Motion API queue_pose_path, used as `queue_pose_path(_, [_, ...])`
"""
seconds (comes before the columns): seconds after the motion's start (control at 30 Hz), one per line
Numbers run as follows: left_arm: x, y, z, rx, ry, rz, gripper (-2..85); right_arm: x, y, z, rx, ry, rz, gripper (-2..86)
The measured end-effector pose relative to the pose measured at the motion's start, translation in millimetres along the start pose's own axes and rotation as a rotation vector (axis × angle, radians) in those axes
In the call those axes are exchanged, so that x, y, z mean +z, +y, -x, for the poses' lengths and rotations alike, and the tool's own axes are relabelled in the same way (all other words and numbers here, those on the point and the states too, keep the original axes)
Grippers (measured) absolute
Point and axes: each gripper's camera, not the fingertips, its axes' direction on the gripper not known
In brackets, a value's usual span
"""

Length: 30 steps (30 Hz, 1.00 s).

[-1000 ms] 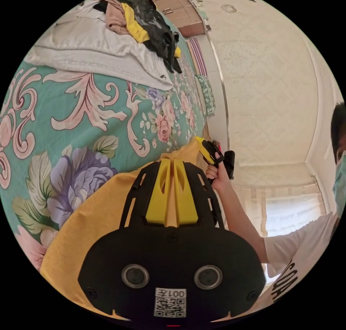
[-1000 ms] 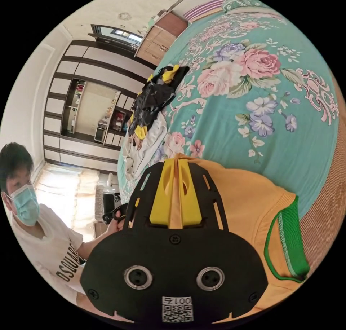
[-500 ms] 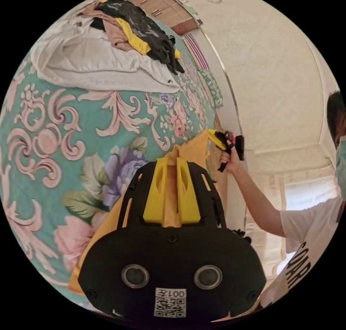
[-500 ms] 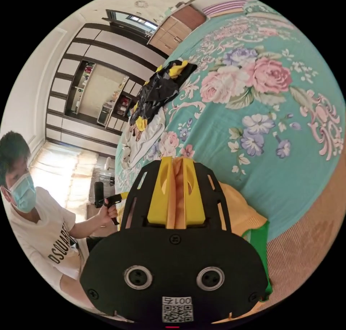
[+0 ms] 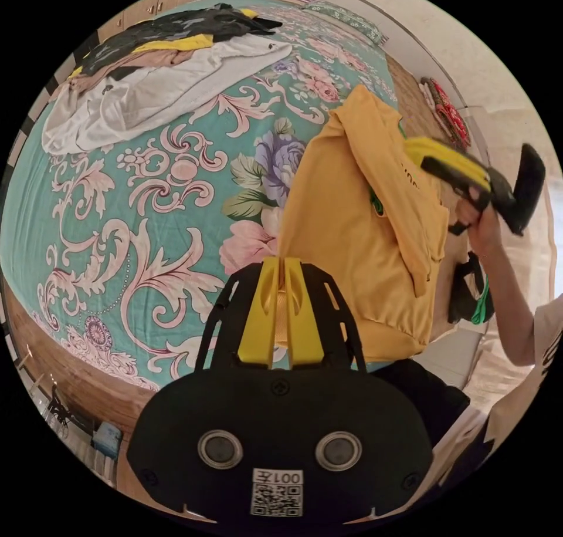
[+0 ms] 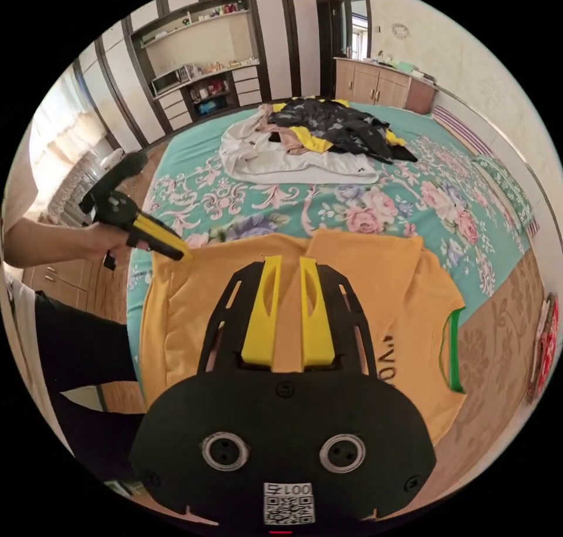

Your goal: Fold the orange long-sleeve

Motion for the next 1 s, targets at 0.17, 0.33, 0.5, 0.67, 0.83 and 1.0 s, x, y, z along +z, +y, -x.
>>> queue_pose_path(0.17, [-16.5, -4.6, 25.4, 0.037, 0.121, 0.001, -0.9, 6.2, 66.6, 91.2, 0.178, 0.236, 0.112, 1.5])
queue_pose_path(0.33, [-10.2, -9.3, 47.4, 0.018, 0.193, 0.082, -0.7, -3.4, 162.2, 111.1, 0.557, 0.377, 0.295, 3.0])
queue_pose_path(0.5, [-13.4, -9.5, 58.5, 0.016, 0.282, 0.105, 1.5, -11.4, 266.3, 130.8, 0.832, 0.338, 0.393, 8.8])
queue_pose_path(0.67, [-24.7, -21.0, 56.4, 0.124, 0.252, 0.204, 5.0, -37.6, 350.9, 173.7, 1.083, 0.222, 0.313, 12.0])
queue_pose_path(0.83, [-23.6, -32.5, 48.3, 0.233, 0.281, 0.306, 6.7, -46.3, 430.9, 195.4, 1.237, 0.048, 0.121, 12.1])
queue_pose_path(1.0, [-18.7, -39.2, 27.3, 0.369, 0.144, 0.389, 4.8, -43.8, 501.7, 200.8, 1.344, -0.116, -0.088, 10.9])
